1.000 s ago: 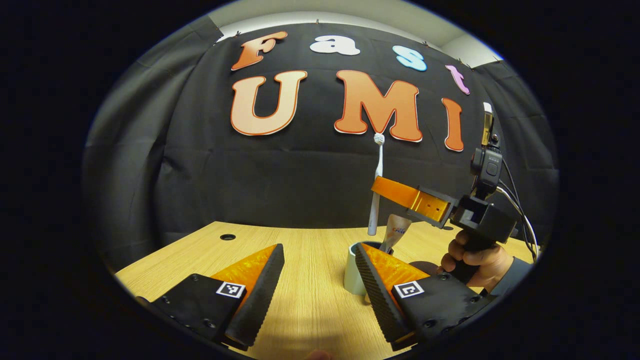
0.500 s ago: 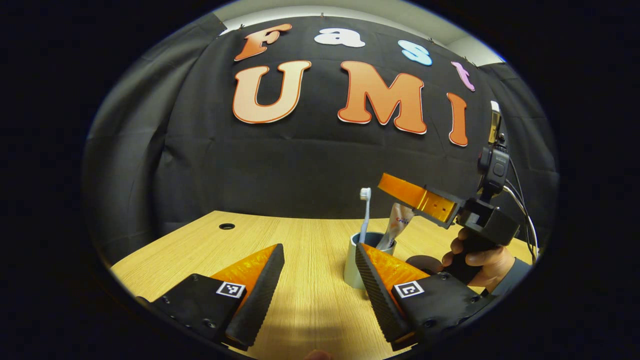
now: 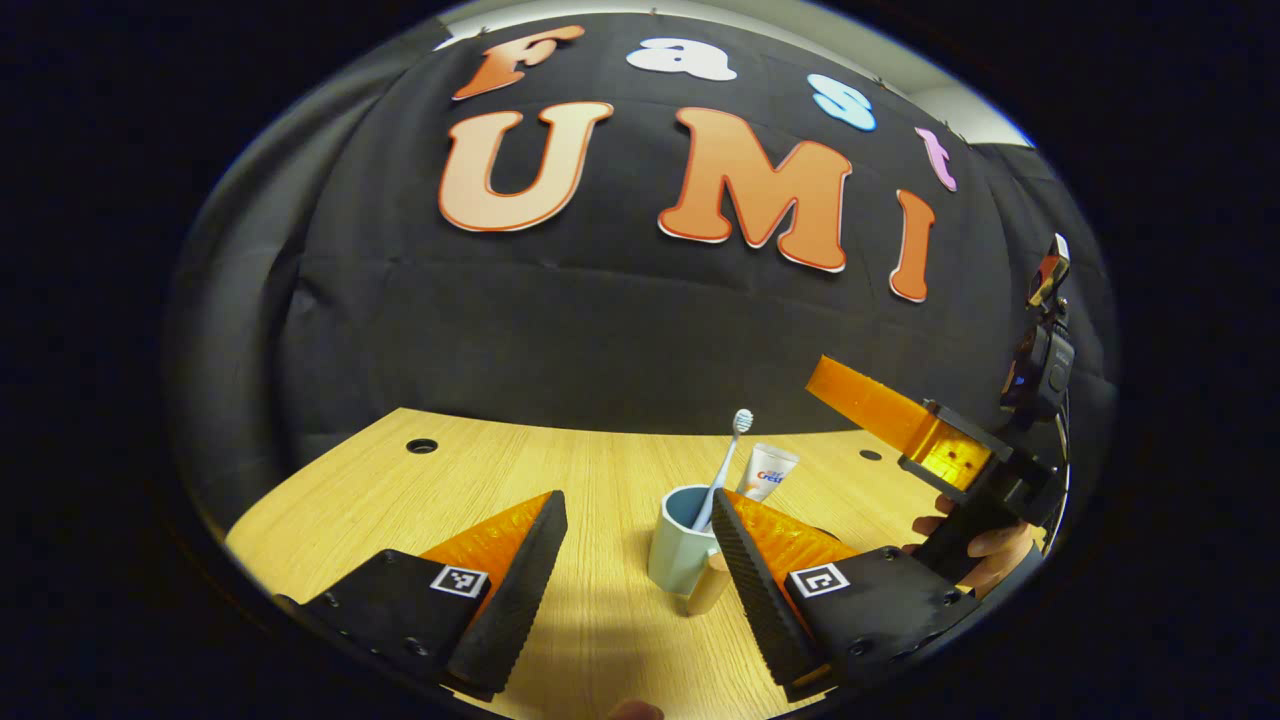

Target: Put the toothbrush and toothpaste on the desktop into the cup, then pick up the cup and place it on the coaster on the desktop.

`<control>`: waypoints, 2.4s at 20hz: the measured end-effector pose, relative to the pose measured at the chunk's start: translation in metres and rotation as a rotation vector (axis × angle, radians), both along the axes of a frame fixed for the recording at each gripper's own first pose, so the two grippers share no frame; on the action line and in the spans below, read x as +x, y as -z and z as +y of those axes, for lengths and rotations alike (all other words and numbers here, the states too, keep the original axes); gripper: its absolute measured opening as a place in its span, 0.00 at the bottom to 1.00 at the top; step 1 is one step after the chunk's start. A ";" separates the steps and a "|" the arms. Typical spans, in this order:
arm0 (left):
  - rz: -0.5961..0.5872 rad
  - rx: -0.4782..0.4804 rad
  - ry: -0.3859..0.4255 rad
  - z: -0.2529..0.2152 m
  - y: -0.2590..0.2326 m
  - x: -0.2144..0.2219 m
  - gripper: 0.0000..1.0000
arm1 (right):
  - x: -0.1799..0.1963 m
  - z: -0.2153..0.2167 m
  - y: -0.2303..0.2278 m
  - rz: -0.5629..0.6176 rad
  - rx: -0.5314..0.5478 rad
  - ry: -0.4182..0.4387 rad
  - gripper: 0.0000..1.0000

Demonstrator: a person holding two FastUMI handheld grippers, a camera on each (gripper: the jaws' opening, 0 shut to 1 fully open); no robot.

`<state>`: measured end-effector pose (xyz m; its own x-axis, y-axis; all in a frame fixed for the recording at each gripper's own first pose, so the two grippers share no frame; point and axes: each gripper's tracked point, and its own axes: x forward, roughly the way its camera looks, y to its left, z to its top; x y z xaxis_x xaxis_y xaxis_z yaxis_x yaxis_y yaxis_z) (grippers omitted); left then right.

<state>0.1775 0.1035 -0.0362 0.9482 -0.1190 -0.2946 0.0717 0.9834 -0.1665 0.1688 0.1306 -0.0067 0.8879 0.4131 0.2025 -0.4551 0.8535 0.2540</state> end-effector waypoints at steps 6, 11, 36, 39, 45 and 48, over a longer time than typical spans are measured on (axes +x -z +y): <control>0.170 -0.003 0.121 -0.040 0.001 0.022 0.95 | -0.034 -0.057 -0.024 -0.041 -0.037 0.050 0.75; 0.371 0.046 0.187 -0.061 0.012 0.017 0.96 | -0.068 -0.116 -0.048 -0.071 -0.109 0.135 0.92; 1.012 0.055 0.144 -0.067 0.108 0.038 0.78 | -0.148 -0.240 -0.004 0.078 -0.223 0.317 1.00; 1.016 0.069 0.147 -0.067 0.109 0.038 0.70 | -0.150 -0.240 -0.002 0.085 -0.210 0.314 0.96; 1.014 0.081 0.134 -0.066 0.107 0.038 0.31 | -0.153 -0.242 0.004 0.100 -0.194 0.317 0.96; 0.983 0.078 0.126 -0.066 0.110 0.041 0.31 | -0.157 -0.244 0.006 0.105 -0.184 0.320 0.96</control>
<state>0.2186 0.0376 -0.1459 0.2597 -0.1488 -0.9542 0.0409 0.9889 -0.1431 0.0122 -0.1138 -0.0123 0.9899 0.1321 0.0516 -0.1373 0.9839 0.1147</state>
